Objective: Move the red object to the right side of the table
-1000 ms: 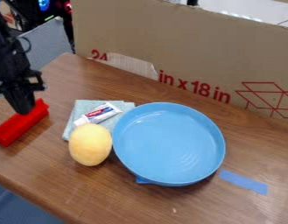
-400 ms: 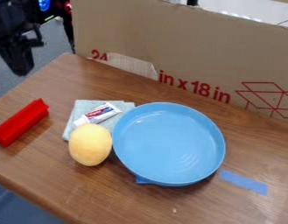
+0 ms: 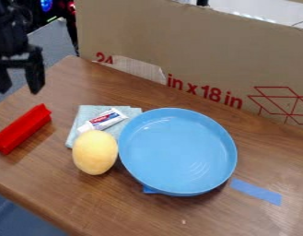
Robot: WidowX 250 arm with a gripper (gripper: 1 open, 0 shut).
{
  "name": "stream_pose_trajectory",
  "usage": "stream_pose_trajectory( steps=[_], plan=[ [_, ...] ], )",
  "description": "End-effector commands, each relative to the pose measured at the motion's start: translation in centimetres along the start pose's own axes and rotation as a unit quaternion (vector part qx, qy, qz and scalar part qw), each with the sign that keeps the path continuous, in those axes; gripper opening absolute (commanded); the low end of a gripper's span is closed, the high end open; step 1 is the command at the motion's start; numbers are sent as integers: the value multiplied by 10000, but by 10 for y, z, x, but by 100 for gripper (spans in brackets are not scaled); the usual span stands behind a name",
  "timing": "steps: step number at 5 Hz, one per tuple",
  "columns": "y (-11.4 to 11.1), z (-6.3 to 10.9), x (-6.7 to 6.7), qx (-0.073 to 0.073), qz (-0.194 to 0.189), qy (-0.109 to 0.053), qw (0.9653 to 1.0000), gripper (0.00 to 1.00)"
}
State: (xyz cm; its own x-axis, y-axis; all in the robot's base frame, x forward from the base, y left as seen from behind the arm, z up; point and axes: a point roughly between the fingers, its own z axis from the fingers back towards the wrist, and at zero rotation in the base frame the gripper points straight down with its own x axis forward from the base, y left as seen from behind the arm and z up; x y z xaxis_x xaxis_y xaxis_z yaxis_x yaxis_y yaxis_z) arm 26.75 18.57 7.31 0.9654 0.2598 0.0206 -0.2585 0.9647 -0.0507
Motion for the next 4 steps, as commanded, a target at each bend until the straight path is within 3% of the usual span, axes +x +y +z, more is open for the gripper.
stream_pose_trajectory(
  steps=[1,2,3,4],
  plan=[
    [3,17,8,263,-66,-345,9990,100],
    [-1,-4,12,450,-115,-191,9987,100],
    [-3,-23,20,618,-112,121,9980,100],
    [-16,-52,17,680,-98,311,9972,100]
  ],
)
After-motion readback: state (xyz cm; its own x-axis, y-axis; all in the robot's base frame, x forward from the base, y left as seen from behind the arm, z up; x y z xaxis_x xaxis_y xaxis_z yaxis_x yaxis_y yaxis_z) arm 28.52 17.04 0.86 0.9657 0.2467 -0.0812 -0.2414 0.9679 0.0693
